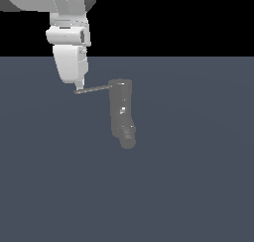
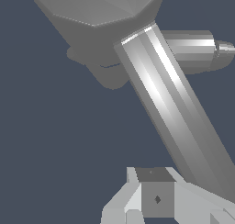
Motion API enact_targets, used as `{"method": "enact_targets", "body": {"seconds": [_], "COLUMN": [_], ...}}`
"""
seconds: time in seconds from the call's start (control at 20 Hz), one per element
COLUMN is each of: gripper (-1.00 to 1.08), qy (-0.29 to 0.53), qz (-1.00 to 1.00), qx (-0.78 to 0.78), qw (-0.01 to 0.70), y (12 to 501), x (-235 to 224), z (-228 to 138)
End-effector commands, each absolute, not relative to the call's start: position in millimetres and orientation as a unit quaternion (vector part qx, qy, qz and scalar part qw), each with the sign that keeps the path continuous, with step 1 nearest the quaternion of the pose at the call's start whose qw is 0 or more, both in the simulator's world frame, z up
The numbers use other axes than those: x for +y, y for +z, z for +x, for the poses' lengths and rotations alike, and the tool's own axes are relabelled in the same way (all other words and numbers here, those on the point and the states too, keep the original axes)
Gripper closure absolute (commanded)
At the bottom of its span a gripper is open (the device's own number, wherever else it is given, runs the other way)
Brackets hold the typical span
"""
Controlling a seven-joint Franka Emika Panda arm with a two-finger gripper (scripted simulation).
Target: Turn on the faucet by rotating a designated handle.
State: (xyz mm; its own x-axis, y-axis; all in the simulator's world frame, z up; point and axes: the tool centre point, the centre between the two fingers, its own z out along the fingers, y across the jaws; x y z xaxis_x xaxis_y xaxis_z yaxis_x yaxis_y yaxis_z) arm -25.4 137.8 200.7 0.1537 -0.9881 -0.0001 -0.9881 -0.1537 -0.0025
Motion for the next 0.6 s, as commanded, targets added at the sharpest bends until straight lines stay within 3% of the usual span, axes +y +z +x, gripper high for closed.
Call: {"method": "enact_targets", "body": {"seconds": [0.0, 0.55], "gripper": [1.08, 1.08], "qy": [0.0, 0.0], "qz": [-0.761, -0.76], "qx": [0.649, 0.65], "qw": [0.0, 0.001], "y": [201.0, 200.8], "x": [138.9, 124.4], "z": [-35.0, -53.0]}}
